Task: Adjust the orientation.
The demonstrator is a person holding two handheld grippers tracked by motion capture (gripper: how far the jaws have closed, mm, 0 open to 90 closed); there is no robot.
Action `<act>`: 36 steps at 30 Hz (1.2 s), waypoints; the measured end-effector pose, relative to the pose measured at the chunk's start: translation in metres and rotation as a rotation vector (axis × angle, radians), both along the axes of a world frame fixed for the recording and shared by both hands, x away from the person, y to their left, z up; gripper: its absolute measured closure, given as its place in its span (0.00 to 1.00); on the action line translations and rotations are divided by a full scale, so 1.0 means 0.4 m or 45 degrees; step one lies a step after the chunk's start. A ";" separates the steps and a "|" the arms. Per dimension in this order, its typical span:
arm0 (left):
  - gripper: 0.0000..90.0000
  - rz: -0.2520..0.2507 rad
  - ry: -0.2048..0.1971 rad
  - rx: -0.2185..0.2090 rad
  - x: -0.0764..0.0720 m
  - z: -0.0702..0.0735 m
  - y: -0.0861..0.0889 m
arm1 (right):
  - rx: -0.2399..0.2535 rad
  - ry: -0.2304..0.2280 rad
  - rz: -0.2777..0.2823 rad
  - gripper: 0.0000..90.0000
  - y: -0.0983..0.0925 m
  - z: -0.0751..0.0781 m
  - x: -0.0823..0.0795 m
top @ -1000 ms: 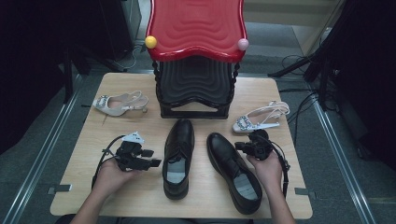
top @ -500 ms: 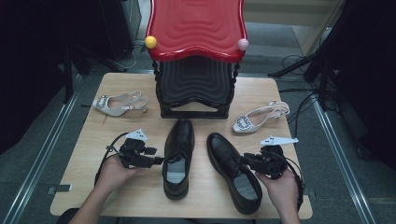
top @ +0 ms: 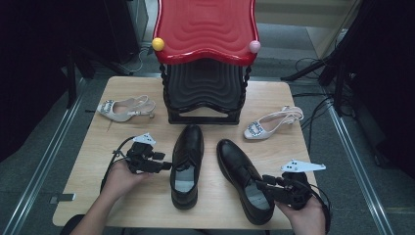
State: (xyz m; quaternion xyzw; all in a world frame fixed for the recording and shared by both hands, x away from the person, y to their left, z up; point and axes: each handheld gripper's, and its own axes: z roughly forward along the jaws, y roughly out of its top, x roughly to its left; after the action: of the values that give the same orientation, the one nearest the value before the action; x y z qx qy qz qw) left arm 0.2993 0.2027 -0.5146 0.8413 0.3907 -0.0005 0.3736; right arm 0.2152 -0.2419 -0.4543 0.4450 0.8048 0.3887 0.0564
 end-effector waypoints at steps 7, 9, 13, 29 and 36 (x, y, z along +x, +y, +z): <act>0.47 -0.005 0.004 0.002 -0.003 0.000 0.002 | -0.097 -0.013 0.011 0.59 0.000 0.000 0.000; 0.47 -0.009 0.006 0.006 -0.003 -0.001 0.002 | -0.109 0.013 0.011 0.59 -0.008 -0.008 0.000; 0.47 -0.007 0.005 0.011 -0.003 -0.002 0.000 | -0.163 0.023 0.021 0.59 -0.001 -0.030 0.011; 0.47 0.005 -0.001 -0.001 -0.013 -0.001 0.006 | -0.102 -0.016 -0.134 0.94 0.021 -0.041 0.044; 0.47 0.009 -0.007 0.000 -0.015 0.000 0.010 | -0.084 -0.050 -0.186 0.96 0.054 -0.037 0.072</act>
State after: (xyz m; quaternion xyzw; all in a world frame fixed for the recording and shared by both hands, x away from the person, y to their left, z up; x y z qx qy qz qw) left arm 0.2932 0.2069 -0.5144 0.8399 0.3927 0.0034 0.3746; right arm 0.2440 -0.2203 -0.4691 0.4926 0.7813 0.3655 0.1149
